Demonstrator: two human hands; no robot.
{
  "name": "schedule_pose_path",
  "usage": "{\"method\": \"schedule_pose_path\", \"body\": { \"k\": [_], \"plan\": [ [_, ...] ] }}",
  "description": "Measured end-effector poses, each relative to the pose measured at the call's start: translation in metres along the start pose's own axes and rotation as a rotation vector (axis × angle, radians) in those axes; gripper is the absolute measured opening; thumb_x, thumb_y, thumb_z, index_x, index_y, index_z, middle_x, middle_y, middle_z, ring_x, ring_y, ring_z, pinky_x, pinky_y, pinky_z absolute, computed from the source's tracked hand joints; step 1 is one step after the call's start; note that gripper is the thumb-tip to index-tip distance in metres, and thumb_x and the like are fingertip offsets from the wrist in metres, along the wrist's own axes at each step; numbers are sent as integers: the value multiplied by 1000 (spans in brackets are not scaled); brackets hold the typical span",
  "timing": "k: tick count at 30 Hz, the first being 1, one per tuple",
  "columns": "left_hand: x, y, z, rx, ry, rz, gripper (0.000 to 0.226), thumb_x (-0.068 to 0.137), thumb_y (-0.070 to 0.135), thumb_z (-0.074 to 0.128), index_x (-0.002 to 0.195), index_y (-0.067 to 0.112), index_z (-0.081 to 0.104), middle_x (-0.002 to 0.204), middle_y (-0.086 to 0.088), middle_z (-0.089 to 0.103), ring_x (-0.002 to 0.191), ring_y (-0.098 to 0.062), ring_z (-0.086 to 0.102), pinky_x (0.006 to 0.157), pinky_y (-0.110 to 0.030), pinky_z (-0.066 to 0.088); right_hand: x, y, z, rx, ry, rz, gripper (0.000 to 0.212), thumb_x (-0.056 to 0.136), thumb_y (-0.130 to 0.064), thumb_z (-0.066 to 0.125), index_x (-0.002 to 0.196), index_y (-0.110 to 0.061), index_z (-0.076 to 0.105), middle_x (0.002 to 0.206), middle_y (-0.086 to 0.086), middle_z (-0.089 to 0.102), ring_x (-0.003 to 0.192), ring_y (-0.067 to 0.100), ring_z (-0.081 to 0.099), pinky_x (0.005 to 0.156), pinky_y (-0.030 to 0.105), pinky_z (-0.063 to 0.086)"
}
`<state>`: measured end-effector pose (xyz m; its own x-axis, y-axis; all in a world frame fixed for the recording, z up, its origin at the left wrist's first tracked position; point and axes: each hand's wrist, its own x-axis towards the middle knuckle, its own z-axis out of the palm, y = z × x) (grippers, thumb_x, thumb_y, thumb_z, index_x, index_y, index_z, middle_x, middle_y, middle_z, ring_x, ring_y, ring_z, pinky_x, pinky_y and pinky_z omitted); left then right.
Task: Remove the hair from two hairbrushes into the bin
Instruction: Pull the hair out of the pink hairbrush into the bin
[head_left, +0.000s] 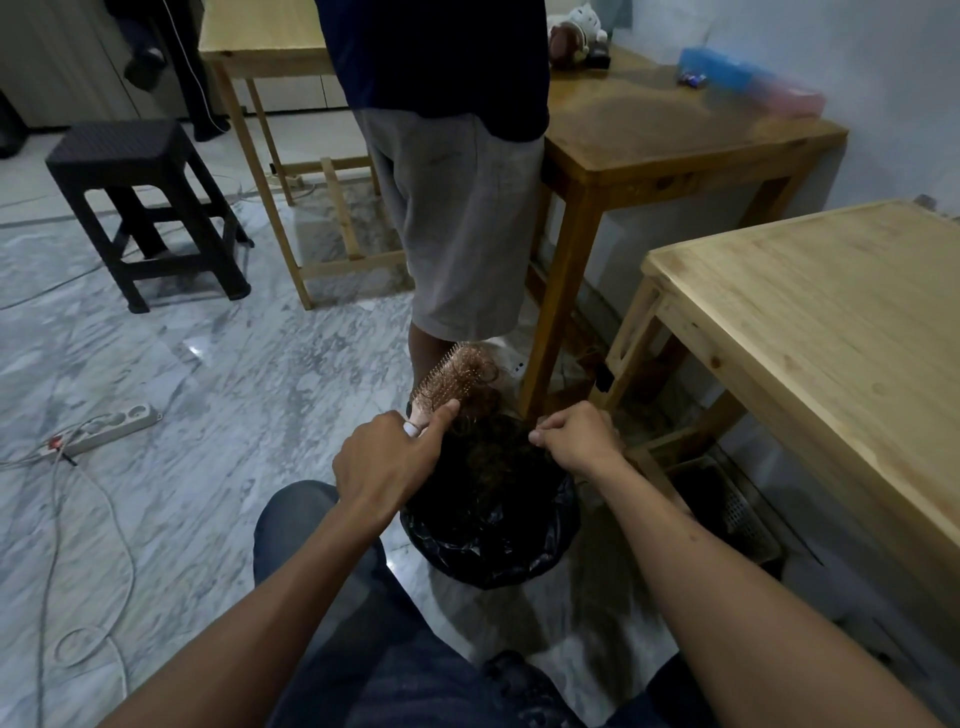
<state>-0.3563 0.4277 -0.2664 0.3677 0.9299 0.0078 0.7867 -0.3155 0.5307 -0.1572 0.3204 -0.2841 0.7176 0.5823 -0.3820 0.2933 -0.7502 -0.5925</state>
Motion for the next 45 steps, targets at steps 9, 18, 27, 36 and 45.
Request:
{"method": "schedule_pose_path", "body": {
  "k": [9, 18, 27, 36, 45],
  "plan": [
    [8, -18, 2, 123, 80, -36, 76, 79, 88, 34, 64, 14, 48, 60, -2, 59, 59, -25, 58, 57, -34, 42, 9, -6, -6, 110, 151, 271, 41, 81, -33, 84, 115, -10, 75, 123, 11, 71, 115, 31, 67, 95, 38, 55],
    [-7, -16, 13, 174, 10, 58, 74, 79, 88, 32, 76, 16, 52, 68, -1, 61, 68, -28, 62, 59, -35, 45, -11, -37, -10, 279, -324, -74, 82, 86, -14, 76, 158, -24, 38, 144, 6, 56, 109, 19, 66, 81, 31, 59],
    [9, -19, 6, 134, 68, 3, 79, 79, 90, 27, 60, 16, 45, 56, 0, 55, 56, -23, 58, 52, -31, 38, -15, -25, -8, 327, -225, -146, 11, 95, -23, 74, 95, -14, 81, 83, 0, 79, 62, 4, 63, 54, 16, 49],
    [26, -30, -3, 47, 63, -146, 81, 81, 88, 28, 63, 12, 47, 63, -6, 59, 62, -27, 58, 55, -33, 38, -23, -14, -23, 170, -258, -169, 14, 95, -29, 74, 102, -20, 82, 90, -5, 81, 74, 5, 70, 62, 18, 49],
    [2, -7, 2, 115, 27, 70, 74, 81, 88, 30, 62, 18, 45, 54, 1, 53, 51, -19, 53, 48, -29, 34, -18, -37, -15, 111, -307, -182, 93, 87, -25, 78, 163, -29, 25, 156, 4, 37, 119, 27, 65, 74, 31, 61]
  ]
}}
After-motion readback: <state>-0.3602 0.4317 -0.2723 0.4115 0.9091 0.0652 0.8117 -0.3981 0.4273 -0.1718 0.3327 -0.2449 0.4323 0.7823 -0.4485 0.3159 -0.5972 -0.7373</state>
